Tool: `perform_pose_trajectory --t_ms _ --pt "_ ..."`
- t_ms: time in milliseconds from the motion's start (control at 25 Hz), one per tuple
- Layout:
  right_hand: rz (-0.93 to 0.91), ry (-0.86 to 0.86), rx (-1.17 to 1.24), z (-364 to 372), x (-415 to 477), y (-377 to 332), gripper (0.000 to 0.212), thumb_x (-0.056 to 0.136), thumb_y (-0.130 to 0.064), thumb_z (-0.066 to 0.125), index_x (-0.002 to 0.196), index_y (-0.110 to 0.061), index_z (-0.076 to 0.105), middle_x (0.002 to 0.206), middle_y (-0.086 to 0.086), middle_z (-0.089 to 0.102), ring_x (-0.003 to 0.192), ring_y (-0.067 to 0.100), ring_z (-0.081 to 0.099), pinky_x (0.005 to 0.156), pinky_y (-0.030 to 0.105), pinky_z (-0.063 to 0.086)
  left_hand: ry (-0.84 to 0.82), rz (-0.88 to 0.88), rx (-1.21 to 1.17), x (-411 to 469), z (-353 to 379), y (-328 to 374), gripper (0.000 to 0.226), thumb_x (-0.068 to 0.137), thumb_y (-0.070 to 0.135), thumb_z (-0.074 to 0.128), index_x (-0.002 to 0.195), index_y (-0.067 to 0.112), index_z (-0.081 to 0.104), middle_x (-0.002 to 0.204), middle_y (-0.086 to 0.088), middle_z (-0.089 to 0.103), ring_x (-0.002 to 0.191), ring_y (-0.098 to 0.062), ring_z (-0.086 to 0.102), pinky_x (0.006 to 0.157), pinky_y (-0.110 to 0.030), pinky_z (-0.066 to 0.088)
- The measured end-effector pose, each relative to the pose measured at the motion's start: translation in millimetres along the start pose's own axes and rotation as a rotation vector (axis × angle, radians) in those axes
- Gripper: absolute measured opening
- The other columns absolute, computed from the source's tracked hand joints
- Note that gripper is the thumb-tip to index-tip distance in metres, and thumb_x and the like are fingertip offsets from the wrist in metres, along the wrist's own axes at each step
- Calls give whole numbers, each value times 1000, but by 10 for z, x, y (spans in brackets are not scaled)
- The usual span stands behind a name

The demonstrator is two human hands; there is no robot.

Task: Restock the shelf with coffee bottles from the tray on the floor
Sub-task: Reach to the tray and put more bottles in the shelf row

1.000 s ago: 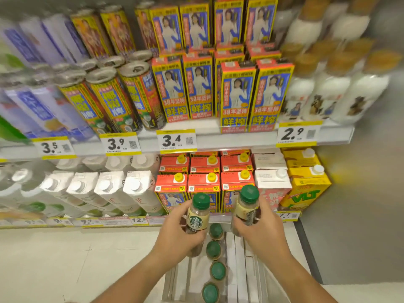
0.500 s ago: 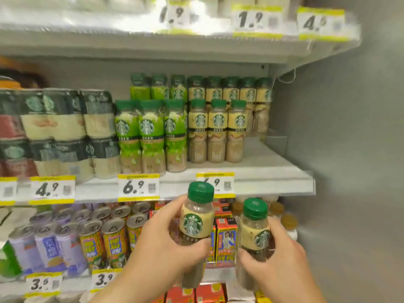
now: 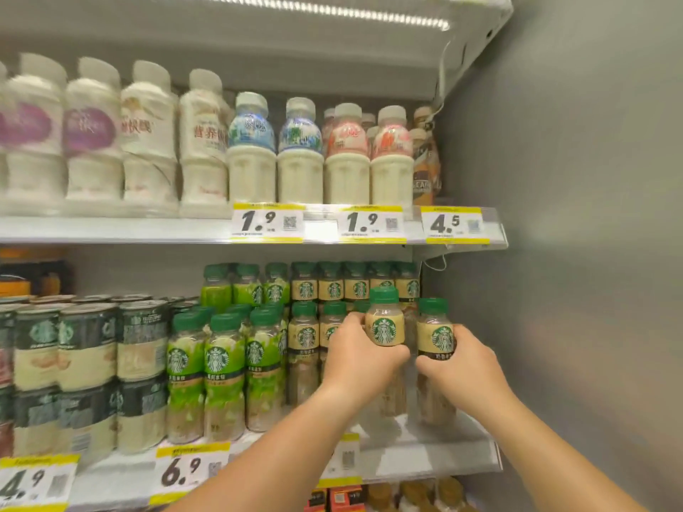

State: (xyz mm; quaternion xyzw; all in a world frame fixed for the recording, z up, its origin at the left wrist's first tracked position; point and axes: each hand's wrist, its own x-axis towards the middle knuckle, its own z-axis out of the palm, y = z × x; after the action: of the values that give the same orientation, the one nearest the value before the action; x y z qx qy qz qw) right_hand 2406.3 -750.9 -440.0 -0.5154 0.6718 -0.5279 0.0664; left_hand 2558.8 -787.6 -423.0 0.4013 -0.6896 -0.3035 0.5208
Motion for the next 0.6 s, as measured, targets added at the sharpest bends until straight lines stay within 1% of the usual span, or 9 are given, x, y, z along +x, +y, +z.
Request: perform_pose_trajectory --t_ms 80,120,200,280,360,440,520,600 --pt "33 1 -13 46 99 145 31 69 -30 73 95 -26 57 88 -5 68 73 4 59 54 24 43 20 -43 -30 69 231 -118 35 63 19 77 89 30 57 81 8 71 72 -3 66 58 -21 53" --pt "34 2 -13 65 127 212 32 69 -29 74 96 -27 57 88 -6 68 73 4 59 55 24 44 23 -51 -35 85 324 -182 35 62 19 76 91 28 60 79 6 72 71 -5 67 61 -26 56" --pt "31 13 9 89 161 304 34 68 -29 74 97 -28 56 87 -7 69 74 6 62 58 26 47 41 -57 -19 94 442 -295 34 63 20 76 88 31 57 77 6 73 71 -8 68 68 -32 59" --pt "20 11 5 97 188 362 33 68 -30 74 95 -27 57 85 -7 68 75 9 63 60 29 50 77 -55 20 117 499 -380 34 65 23 78 81 36 51 78 8 72 73 -6 67 71 -32 58" --pt "16 9 -4 107 170 438 30 69 -32 75 93 -25 58 86 -6 68 77 11 65 67 33 55 87 -61 48 126 517 -401 31 68 24 79 79 33 51 78 10 70 74 -6 66 70 -29 57" --pt "29 -1 -29 114 91 552 27 70 -31 74 91 -24 59 87 -5 69 79 12 64 70 34 55 61 -62 84 98 517 -421 35 67 24 80 88 31 53 84 10 69 78 -8 66 71 -27 55" --pt "42 -38 -80 125 -16 669 25 72 -29 74 91 -22 60 89 -5 69 79 11 64 68 30 53 20 -63 136 25 495 -495 42 66 24 81 98 24 54 92 9 65 85 -11 64 74 -29 54" --pt "36 -41 -111 130 -76 743 24 75 -31 76 94 -22 63 89 -7 69 80 9 64 70 28 54 -11 -98 248 -59 448 -587 41 71 29 82 98 17 53 95 7 59 87 -14 58 72 -26 48"
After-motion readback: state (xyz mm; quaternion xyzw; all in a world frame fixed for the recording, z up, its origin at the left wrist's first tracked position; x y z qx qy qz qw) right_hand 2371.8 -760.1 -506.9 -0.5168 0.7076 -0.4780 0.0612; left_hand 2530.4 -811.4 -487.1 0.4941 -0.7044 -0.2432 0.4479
